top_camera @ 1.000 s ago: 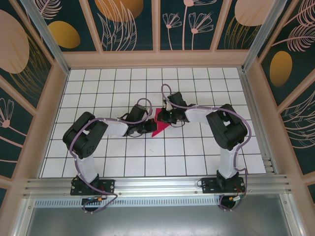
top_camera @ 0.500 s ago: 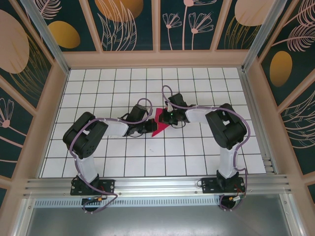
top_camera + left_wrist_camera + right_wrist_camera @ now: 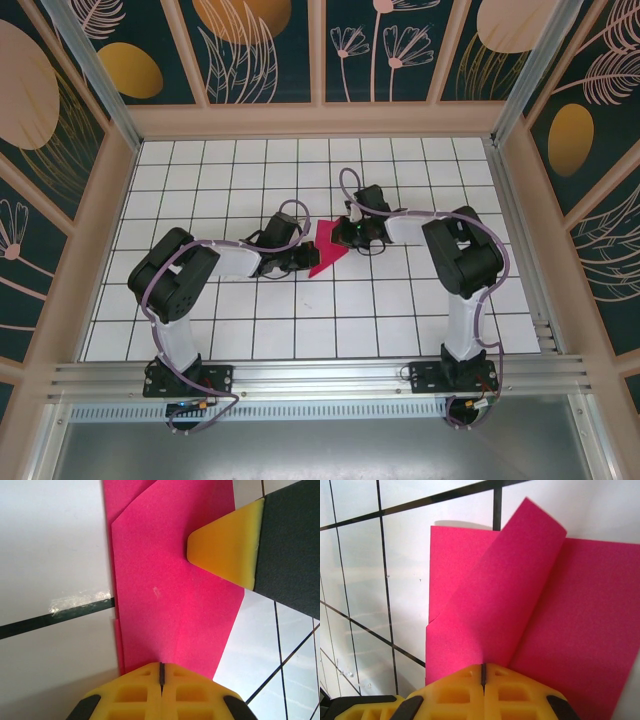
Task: Fold a paper plane with a square sheet of paper (pick it up from the middle)
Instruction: Fourth fold the wing at the center of the table.
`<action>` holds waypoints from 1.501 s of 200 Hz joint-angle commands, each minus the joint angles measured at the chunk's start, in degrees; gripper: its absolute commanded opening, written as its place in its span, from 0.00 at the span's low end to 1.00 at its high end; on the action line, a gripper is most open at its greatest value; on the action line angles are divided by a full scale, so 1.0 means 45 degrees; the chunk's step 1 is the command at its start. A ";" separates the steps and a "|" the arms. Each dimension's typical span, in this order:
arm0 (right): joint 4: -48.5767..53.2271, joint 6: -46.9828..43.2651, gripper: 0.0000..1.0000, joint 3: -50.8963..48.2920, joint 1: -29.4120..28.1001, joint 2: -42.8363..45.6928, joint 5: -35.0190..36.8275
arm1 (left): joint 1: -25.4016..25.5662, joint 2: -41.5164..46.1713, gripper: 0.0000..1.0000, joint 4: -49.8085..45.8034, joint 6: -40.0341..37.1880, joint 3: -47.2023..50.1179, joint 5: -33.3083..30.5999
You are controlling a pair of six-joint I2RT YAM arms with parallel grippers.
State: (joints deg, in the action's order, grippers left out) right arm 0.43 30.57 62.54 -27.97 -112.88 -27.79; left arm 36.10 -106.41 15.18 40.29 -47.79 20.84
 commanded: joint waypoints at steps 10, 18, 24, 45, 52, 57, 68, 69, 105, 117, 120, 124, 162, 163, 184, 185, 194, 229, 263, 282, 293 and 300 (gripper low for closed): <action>0.0124 -0.0577 0.02 0.0560 0.0583 -0.0573 0.0644 | 0.0065 -0.0689 0.04 -0.1985 -0.0398 0.0578 -0.0745; 0.0205 -0.0611 0.02 0.0676 0.0656 -0.0555 0.0775 | 0.0068 -0.0684 0.04 -0.1979 -0.0389 0.0581 -0.0735; 0.0279 -0.0638 0.02 0.0785 0.0703 -0.0514 0.0884 | 0.0072 -0.0689 0.04 -0.1982 -0.0416 0.0581 -0.0715; 0.0505 -0.0716 0.02 0.1150 0.0841 -0.0302 0.1236 | 0.0067 -0.0689 0.04 -0.2001 -0.0437 0.0559 -0.0705; 0.0561 -0.0755 0.02 0.1261 0.0862 -0.0185 0.1351 | 0.0064 -0.0689 0.04 -0.1992 -0.0436 0.0544 -0.0705; 0.0598 -0.0804 0.02 0.1323 0.0860 -0.0072 0.1444 | 0.0074 -0.0689 0.04 -0.2001 -0.0438 0.0537 -0.0705; 0.0589 -0.0851 0.02 0.1333 0.0853 0.0209 0.1405 | 0.0080 -0.0687 0.04 -0.2005 -0.0438 0.0532 -0.0725; 0.0569 -0.0853 0.02 0.1325 0.0848 0.0235 0.1388 | 0.0072 -0.0678 0.04 -0.1996 -0.0438 0.0537 -0.0725; -0.0316 -0.0977 0.03 0.0309 0.0577 0.1718 0.0798 | 0.0072 -0.0622 0.04 -0.1989 -0.0395 0.0538 -0.0800; -0.0642 -0.1030 0.04 -0.0098 0.0388 0.2096 0.0551 | 0.0067 -0.0669 0.04 -0.1987 -0.0389 0.0511 -0.0784; -0.0686 -0.1046 0.04 -0.0159 0.0347 0.2128 0.0492 | 0.0070 -0.0669 0.04 -0.1987 -0.0388 0.0506 -0.0784; -0.0708 -0.1095 0.04 -0.0236 0.0257 0.2176 0.0421 | 0.0065 -0.0670 0.04 -0.1987 -0.0371 0.0491 -0.0784; -0.0567 -0.1295 0.03 -0.0069 -0.0456 0.1228 0.0110 | 0.0069 -0.0705 0.04 -0.2015 -0.0371 0.0483 -0.0805; -0.0565 -0.1290 0.03 -0.0050 -0.0461 0.1203 0.0106 | 0.0067 -0.0707 0.04 -0.2020 -0.0365 0.0483 -0.0804; -0.0685 -0.1243 0.03 0.0223 -0.0485 0.0519 -0.0054 | 0.0068 -0.0714 0.04 -0.2031 -0.0380 0.0488 -0.0784; -0.0683 -0.1245 0.03 0.0242 -0.0485 0.0497 -0.0054 | 0.0076 -0.0721 0.04 -0.2028 -0.0370 0.0486 -0.0794; -0.0632 -0.1264 0.03 0.0398 -0.0455 0.0275 -0.0052 | 0.0079 -0.0711 0.04 -0.2054 -0.0380 0.0492 -0.0806; -0.0678 -0.1316 0.03 0.0623 -0.0185 -0.0410 -0.0016 | 0.0071 -0.0710 0.04 -0.2084 -0.0398 0.0510 -0.0749; -0.0780 -0.1341 0.03 0.0555 0.0199 -0.0611 0.0111 | 0.0084 -0.0748 0.04 -0.2160 -0.0488 0.0570 -0.0708; -0.0761 -0.1362 0.03 0.0669 0.0417 -0.0723 0.0208 | 0.0093 -0.0782 0.04 -0.2245 -0.0572 0.0576 -0.0705; -0.0711 -0.1341 0.03 0.0763 0.0531 -0.0791 0.0277 | 0.0094 -0.0790 0.04 -0.2260 -0.0571 0.0581 -0.0688; -0.0676 -0.1343 0.03 0.0858 0.0598 -0.0877 0.0311 | 0.0102 -0.0791 0.04 -0.2283 -0.0596 0.0580 -0.0686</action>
State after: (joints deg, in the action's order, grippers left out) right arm -1.78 25.76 64.05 -27.11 -114.56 -28.36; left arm 36.14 -106.41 15.18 39.33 -47.79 20.51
